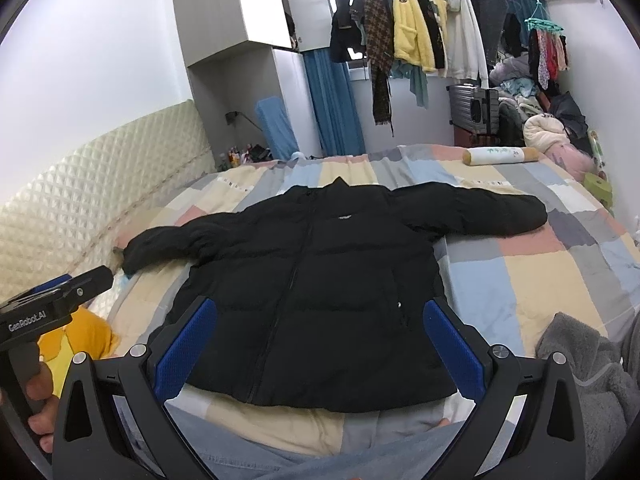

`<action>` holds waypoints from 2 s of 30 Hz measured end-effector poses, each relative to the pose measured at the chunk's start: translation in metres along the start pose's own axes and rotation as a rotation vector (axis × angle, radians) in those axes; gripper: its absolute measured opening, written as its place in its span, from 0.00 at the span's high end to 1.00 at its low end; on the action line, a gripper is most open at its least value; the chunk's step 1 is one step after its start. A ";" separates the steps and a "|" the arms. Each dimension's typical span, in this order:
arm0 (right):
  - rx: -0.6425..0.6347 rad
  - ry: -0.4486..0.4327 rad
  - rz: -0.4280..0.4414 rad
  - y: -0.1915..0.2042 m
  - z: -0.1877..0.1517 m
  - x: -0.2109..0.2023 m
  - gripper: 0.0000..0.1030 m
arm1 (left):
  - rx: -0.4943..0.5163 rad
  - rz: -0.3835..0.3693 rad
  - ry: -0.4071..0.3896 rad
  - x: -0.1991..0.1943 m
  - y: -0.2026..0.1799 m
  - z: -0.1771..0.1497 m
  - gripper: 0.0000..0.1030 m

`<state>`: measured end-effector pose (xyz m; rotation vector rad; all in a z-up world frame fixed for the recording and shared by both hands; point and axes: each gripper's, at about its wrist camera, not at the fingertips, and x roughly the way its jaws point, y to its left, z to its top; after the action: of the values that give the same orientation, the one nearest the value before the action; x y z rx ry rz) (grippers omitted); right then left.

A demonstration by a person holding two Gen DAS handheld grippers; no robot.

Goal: Fold large clothes

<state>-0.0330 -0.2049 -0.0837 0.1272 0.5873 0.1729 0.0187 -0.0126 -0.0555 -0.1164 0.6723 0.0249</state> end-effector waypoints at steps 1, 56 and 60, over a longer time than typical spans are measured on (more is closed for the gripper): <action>0.000 -0.003 -0.001 0.000 0.002 0.001 0.00 | 0.001 -0.002 -0.004 0.000 0.000 0.002 0.00; 0.883 -0.152 -0.235 -0.538 0.031 0.318 0.03 | -0.005 -0.073 0.072 0.245 0.009 0.024 0.00; 0.924 -0.224 -0.211 -0.557 0.026 0.337 0.14 | -0.037 -0.052 0.079 0.267 0.013 0.023 0.00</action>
<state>0.3276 -0.6844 -0.3381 0.9627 0.4145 -0.3287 0.2409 -0.0004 -0.2047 -0.1710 0.7473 -0.0172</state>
